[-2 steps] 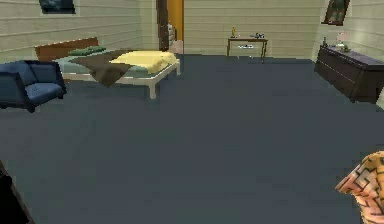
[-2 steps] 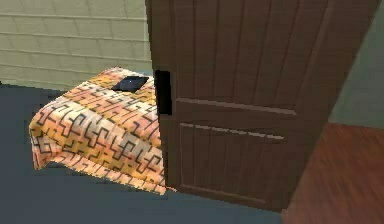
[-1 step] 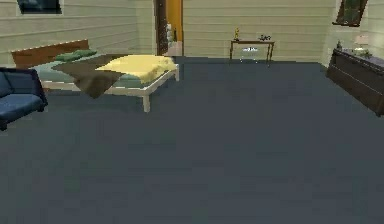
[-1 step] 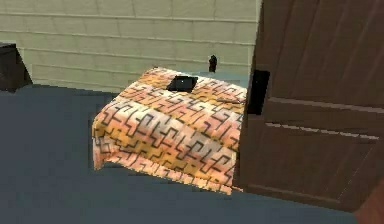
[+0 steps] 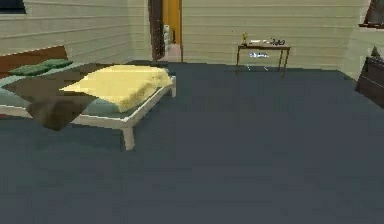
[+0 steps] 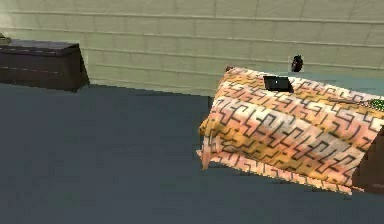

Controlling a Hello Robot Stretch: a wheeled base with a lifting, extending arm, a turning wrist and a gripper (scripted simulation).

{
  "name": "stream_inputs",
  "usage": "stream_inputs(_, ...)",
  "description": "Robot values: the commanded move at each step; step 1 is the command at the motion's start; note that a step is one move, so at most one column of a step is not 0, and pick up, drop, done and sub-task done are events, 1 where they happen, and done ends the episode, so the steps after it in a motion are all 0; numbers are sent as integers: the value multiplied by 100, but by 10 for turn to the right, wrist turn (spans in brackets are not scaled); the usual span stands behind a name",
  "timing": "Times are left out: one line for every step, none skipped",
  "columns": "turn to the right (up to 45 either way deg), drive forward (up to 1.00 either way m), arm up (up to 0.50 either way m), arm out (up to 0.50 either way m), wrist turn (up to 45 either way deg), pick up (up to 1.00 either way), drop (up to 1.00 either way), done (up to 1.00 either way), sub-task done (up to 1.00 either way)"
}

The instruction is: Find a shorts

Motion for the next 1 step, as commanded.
stream_inputs(30,0,0,0,0,0,0,0,0)
